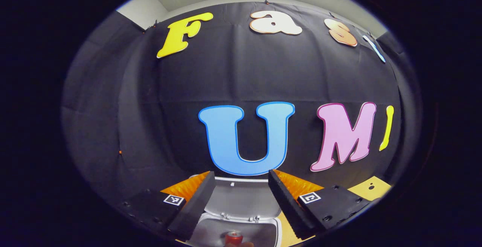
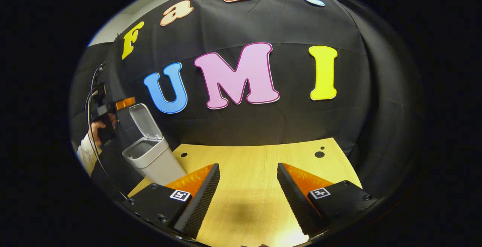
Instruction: Press the lid of the desktop garbage bin to open it, pick up the crumpled paper on the desktop and throw it into the bin, then pick up the pop can on the desktop and drop it into the bin, and finally close the garbage bin lid.
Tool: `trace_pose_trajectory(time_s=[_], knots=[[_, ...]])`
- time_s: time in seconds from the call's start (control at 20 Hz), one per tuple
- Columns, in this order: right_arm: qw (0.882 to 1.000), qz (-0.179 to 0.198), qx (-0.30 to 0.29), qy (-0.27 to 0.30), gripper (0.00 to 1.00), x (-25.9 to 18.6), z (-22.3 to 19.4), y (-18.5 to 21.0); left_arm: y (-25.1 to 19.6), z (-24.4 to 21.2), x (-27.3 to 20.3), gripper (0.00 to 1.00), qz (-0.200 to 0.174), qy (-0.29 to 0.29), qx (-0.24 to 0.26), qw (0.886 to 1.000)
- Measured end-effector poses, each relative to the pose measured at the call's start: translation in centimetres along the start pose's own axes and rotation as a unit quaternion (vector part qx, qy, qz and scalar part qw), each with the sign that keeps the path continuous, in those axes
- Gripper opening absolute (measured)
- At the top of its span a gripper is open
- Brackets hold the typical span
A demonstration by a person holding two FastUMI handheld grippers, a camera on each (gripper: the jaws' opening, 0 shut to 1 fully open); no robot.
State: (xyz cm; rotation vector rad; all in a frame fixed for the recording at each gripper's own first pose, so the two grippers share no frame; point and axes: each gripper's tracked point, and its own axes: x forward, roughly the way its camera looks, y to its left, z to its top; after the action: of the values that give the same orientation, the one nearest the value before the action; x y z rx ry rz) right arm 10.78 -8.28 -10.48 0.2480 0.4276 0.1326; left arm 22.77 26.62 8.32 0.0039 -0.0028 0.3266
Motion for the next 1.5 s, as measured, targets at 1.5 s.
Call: trace_pose_trajectory(time_s=[1.5], knots=[[0.998, 0.045, 0.009, 0.044, 0.98, 2.7, -3.7, 2.1, 2.6, -21.8, -9.4, 0.97, -0.092, 0.460, 0.011, 0.883]])
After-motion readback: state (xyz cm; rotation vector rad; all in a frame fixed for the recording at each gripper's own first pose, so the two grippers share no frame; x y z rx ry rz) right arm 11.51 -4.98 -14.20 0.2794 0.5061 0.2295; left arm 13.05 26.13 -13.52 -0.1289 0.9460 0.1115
